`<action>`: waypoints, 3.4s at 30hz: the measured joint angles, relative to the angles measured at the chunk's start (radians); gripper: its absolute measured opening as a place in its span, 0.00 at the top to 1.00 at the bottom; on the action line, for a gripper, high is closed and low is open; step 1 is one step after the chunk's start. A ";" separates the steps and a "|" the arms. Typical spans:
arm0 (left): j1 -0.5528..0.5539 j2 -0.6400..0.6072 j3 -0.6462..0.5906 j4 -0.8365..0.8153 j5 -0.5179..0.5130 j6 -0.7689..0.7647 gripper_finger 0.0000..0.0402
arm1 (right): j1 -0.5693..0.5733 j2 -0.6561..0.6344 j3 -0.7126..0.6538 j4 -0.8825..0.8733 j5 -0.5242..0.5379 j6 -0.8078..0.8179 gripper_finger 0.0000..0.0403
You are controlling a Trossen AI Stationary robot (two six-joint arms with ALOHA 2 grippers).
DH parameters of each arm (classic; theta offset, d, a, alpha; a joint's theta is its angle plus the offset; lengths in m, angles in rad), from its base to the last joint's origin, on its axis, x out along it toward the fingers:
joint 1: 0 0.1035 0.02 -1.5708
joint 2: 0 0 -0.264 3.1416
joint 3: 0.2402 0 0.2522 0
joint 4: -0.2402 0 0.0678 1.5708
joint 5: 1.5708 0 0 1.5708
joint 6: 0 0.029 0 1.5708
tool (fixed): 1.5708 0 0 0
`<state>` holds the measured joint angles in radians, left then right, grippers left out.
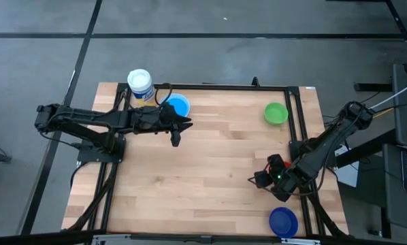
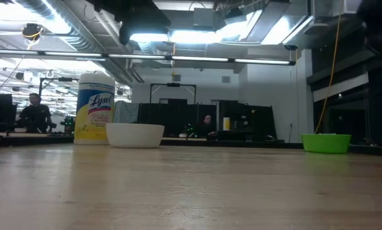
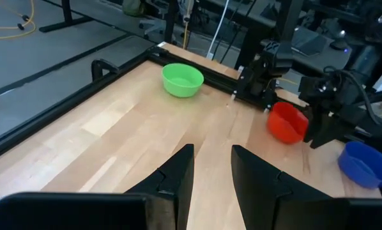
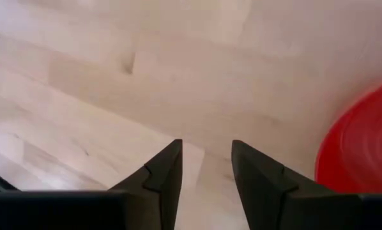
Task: Nest bowls inside each other
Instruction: Stack the red bowl on top of the light blue bowl
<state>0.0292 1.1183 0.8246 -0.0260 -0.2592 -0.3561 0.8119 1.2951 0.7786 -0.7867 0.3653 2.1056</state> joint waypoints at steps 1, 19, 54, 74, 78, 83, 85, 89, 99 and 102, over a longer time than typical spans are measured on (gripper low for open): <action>0.000 0.000 0.000 0.005 0.000 0.000 0.75 | -0.007 -0.008 0.013 -0.032 0.005 -0.014 0.66; 0.000 0.000 0.000 0.015 0.000 0.011 0.75 | -0.017 -0.052 0.061 -0.329 -0.190 -0.002 0.63; 0.071 0.000 0.000 -0.043 0.079 0.037 0.75 | -0.053 -0.051 -0.206 0.020 -0.196 0.019 0.79; 0.148 0.000 0.060 0.004 0.077 0.100 0.99 | -0.639 -0.051 0.242 0.090 -0.004 -1.130 0.99; 0.152 0.000 0.156 -0.028 -0.084 0.174 0.99 | -0.838 -0.051 0.366 0.181 0.059 -1.403 1.00; 0.147 0.043 0.305 -0.093 -0.593 0.274 0.99 | -0.978 -0.015 0.484 0.371 0.361 -1.592 1.00; 0.145 0.083 0.371 -0.077 -0.795 0.369 0.99 | -0.993 0.035 0.525 0.488 0.524 -1.677 1.00; 0.180 0.194 0.493 0.032 -0.860 0.653 0.99 | -0.999 0.183 0.599 0.730 0.825 -1.884 1.00; 0.220 0.355 0.710 0.026 -0.822 0.820 0.99 | -1.014 0.474 0.927 0.843 0.722 -2.161 1.00; 0.227 0.326 0.710 0.031 -0.822 0.853 0.99 | -1.023 0.469 0.931 0.807 0.677 -2.162 1.00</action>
<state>0.2561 1.4440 1.5345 0.0048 -1.0817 0.4969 -0.2112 1.7645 1.7095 0.0205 1.0419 -0.0562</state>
